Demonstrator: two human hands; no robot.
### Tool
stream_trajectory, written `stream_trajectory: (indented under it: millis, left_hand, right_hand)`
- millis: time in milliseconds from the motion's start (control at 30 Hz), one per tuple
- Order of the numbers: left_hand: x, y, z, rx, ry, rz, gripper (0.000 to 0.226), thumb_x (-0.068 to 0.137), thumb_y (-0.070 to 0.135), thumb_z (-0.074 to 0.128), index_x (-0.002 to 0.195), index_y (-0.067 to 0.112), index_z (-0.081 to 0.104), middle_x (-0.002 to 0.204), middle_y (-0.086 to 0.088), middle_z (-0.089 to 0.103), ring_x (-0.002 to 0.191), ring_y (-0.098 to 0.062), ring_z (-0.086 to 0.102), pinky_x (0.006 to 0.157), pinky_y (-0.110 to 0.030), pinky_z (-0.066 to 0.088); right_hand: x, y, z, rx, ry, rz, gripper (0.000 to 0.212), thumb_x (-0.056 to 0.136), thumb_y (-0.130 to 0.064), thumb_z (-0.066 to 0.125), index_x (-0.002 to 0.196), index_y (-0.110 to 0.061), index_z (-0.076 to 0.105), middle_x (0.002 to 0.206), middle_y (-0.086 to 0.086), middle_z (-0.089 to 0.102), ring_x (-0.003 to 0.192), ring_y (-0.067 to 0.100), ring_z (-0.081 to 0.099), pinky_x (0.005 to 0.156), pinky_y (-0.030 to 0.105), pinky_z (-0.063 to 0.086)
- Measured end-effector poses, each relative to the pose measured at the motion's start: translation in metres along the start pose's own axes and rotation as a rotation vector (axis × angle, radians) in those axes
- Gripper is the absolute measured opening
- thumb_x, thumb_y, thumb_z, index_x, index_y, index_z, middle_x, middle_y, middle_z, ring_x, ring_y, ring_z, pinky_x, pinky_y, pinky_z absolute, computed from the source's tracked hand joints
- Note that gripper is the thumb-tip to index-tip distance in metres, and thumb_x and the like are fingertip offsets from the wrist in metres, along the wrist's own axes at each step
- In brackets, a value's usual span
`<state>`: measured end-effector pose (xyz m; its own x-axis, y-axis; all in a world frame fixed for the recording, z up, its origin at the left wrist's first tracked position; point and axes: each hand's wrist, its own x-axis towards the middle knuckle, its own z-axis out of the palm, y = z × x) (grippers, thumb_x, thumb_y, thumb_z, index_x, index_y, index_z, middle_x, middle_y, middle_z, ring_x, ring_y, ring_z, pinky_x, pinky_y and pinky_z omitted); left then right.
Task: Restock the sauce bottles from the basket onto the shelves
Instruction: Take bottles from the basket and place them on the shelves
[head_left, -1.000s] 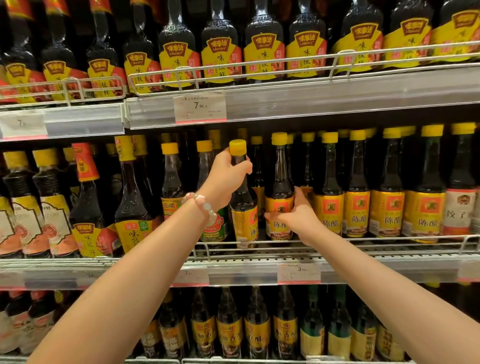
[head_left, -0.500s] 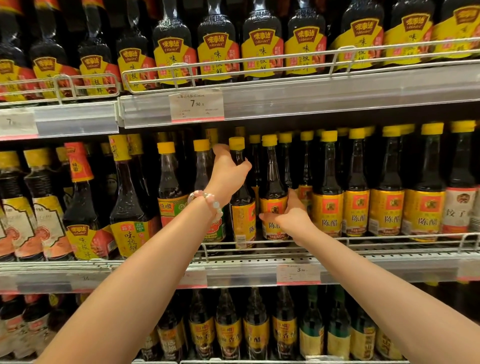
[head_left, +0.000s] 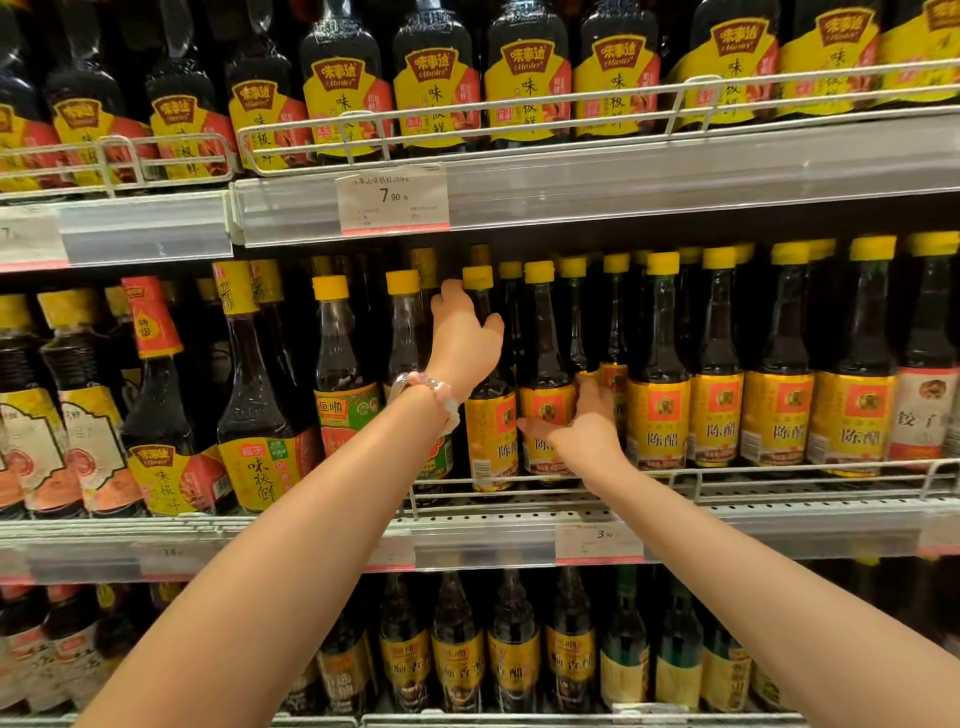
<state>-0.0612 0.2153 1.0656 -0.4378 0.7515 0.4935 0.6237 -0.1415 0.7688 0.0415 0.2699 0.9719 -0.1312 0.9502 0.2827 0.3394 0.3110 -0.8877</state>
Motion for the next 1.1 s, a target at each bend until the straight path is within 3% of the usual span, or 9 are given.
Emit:
stream_trajectory:
  millis: [300,533,833,1100]
  left_hand:
    - [0.003,0.001,-0.001,0.153,0.047,0.032,0.054,0.092,0.011,0.053,0.139,0.002,0.027,0.144,-0.018,0.034,0.132,-0.032,0.039,0.105,-0.037,0.039]
    - [0.0,0.001,-0.002,0.13,0.062,0.042,0.054,0.092,0.011,0.053,0.139,0.005,0.026,0.144,-0.016,0.035,0.132,-0.03,0.04,0.103,-0.034,0.039]
    - [-0.001,-0.005,-0.002,0.075,0.077,0.055,0.058,0.091,0.012,0.056,0.14,0.007,0.027,0.145,-0.014,0.036,0.134,-0.029,0.039,0.104,-0.034,0.039]
    - [-0.006,-0.016,-0.008,0.021,0.099,0.118,0.059,0.088,0.015,0.061,0.139,0.01,0.031,0.141,-0.012,0.045,0.129,-0.024,0.045,0.096,-0.027,0.042]
  right_hand:
    - [0.002,-0.002,-0.001,-0.156,0.025,-0.027,0.084,0.069,-0.034,0.079,0.137,-0.013,0.034,0.144,0.012,0.035,0.134,0.032,0.035,0.108,0.047,0.036]
    - [0.003,0.0,-0.003,-0.037,0.024,0.009,0.08,0.066,-0.025,0.082,0.133,-0.016,0.039,0.135,0.009,0.051,0.123,0.031,0.05,0.101,0.05,0.044]
    - [0.0,0.004,-0.005,-0.097,0.03,-0.031,0.085,0.07,-0.026,0.08,0.138,-0.014,0.031,0.145,0.011,0.035,0.133,0.031,0.037,0.107,0.045,0.035]
    - [-0.01,0.009,-0.008,-0.087,0.091,-0.128,0.085,0.07,-0.033,0.078,0.137,-0.016,0.029,0.139,0.01,0.04,0.123,0.027,0.046,0.1,0.043,0.046]
